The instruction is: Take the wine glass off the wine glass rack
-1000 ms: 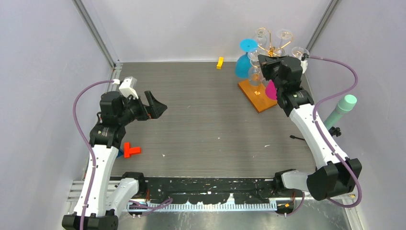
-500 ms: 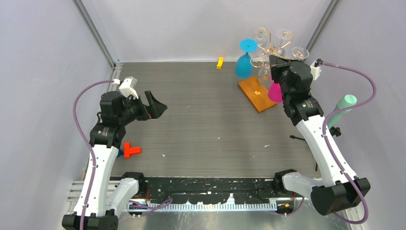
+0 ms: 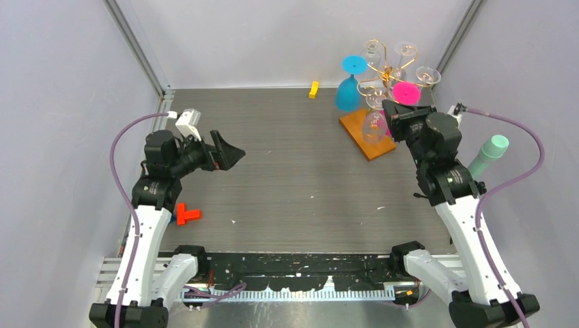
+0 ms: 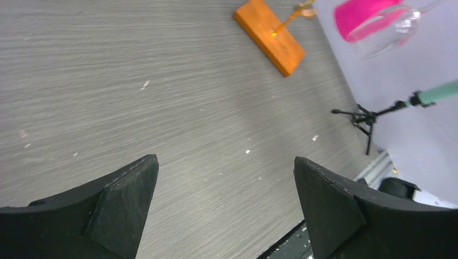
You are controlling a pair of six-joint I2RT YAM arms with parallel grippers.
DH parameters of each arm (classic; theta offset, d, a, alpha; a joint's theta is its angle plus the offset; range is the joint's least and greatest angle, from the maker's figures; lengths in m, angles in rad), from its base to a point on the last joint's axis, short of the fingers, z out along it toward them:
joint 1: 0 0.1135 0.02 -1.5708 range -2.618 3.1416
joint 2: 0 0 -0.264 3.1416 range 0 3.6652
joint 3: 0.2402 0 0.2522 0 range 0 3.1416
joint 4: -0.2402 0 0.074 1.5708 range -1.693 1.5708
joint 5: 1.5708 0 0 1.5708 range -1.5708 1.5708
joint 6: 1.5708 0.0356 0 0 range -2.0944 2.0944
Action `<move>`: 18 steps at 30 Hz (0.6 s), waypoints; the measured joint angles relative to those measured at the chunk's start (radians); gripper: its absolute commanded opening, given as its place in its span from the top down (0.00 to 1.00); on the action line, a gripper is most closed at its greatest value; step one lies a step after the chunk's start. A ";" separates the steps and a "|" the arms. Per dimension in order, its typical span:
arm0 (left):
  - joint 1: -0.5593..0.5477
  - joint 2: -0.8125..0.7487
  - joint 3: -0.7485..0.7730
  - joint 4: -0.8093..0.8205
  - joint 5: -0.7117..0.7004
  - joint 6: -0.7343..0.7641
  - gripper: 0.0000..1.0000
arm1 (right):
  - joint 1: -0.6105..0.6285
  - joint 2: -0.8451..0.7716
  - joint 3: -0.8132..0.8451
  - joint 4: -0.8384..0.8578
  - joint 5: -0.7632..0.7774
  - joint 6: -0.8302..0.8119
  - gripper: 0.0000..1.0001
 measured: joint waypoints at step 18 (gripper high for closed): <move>-0.504 0.155 -0.108 0.579 0.176 0.045 0.03 | 0.275 -0.077 -0.220 -0.030 -0.247 0.177 1.00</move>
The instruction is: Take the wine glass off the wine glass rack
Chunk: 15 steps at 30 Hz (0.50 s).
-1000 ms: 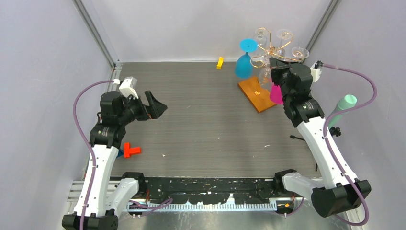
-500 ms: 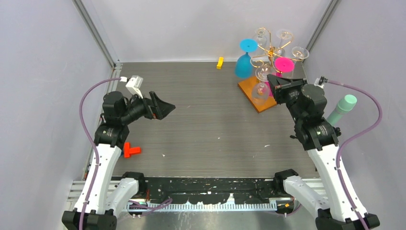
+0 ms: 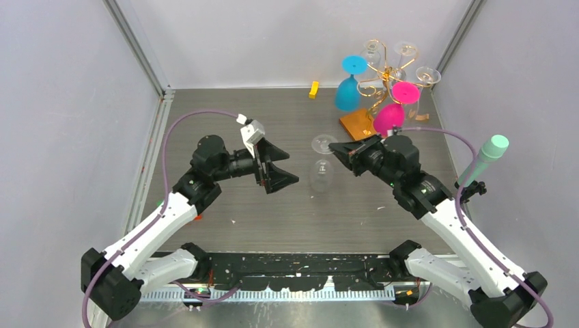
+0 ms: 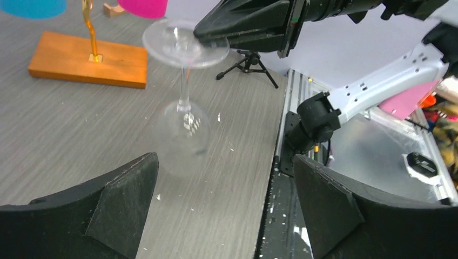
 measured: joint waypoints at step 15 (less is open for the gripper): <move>-0.020 0.050 -0.134 0.359 -0.015 0.014 0.15 | 0.176 0.116 -0.006 0.194 -0.049 0.110 1.00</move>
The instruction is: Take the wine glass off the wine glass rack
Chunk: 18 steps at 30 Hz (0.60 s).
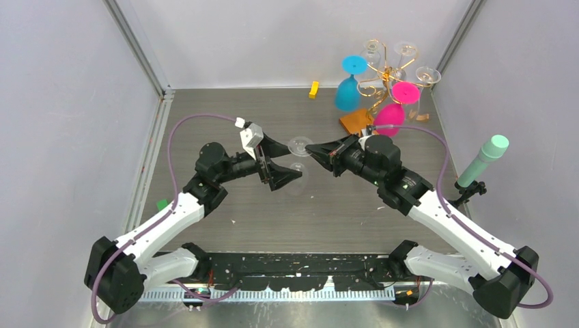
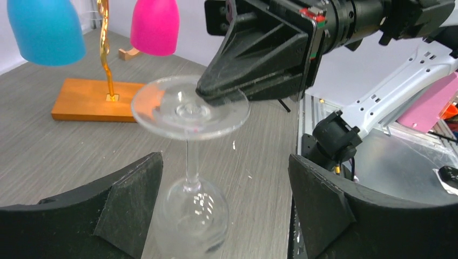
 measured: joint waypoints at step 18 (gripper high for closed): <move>-0.001 0.060 -0.024 0.114 -0.074 -0.110 0.42 | 0.042 0.052 0.002 0.068 -0.029 0.027 1.00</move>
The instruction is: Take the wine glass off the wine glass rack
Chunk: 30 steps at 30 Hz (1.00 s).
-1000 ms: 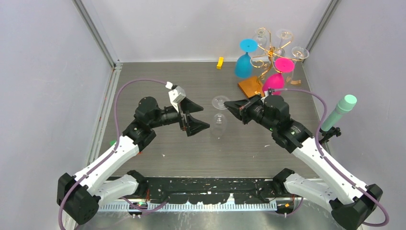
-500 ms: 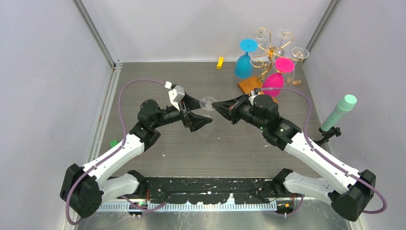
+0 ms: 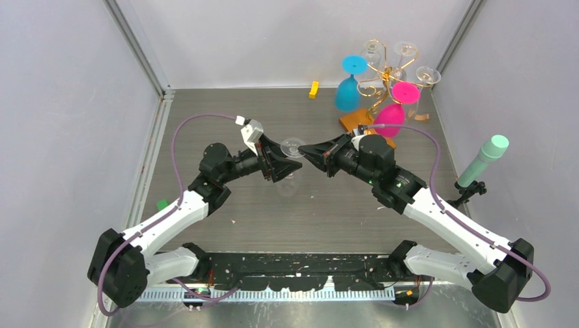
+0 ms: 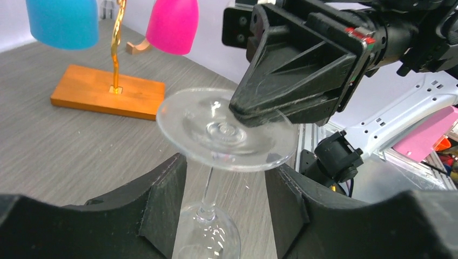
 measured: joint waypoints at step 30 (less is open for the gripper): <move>-0.003 0.015 -0.022 -0.024 -0.063 -0.026 1.00 | 0.011 0.015 0.004 0.074 -0.006 -0.037 0.21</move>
